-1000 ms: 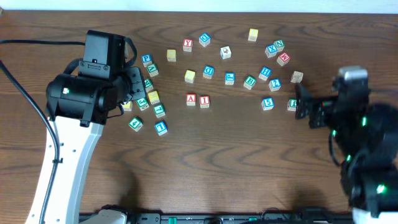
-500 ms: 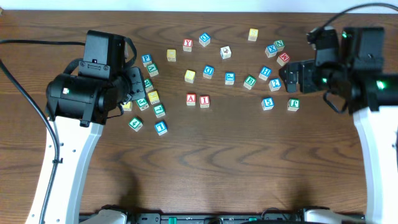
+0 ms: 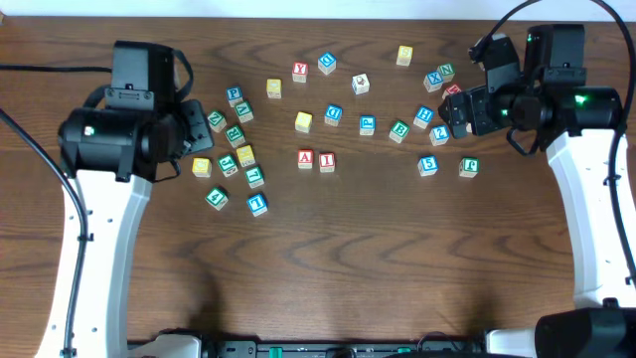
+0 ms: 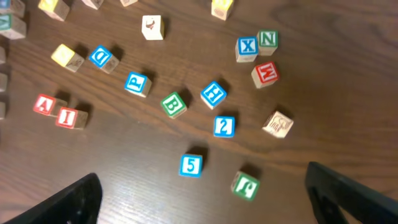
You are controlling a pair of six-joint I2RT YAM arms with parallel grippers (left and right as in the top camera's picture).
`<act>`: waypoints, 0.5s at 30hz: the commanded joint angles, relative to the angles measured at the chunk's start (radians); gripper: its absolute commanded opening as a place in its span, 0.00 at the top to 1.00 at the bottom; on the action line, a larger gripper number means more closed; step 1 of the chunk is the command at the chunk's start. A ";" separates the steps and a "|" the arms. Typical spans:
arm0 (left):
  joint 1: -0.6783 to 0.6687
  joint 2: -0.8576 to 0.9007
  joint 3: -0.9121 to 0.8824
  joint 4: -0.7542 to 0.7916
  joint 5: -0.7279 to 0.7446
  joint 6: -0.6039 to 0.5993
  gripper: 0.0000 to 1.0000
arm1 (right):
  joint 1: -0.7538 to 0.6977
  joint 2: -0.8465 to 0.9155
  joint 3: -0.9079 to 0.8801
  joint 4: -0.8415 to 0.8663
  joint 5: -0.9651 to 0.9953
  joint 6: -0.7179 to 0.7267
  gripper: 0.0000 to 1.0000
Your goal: Spell out AI2
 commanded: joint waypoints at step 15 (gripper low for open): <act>0.061 0.075 0.015 0.001 -0.013 0.023 0.59 | -0.013 0.323 0.024 0.095 0.143 0.059 0.27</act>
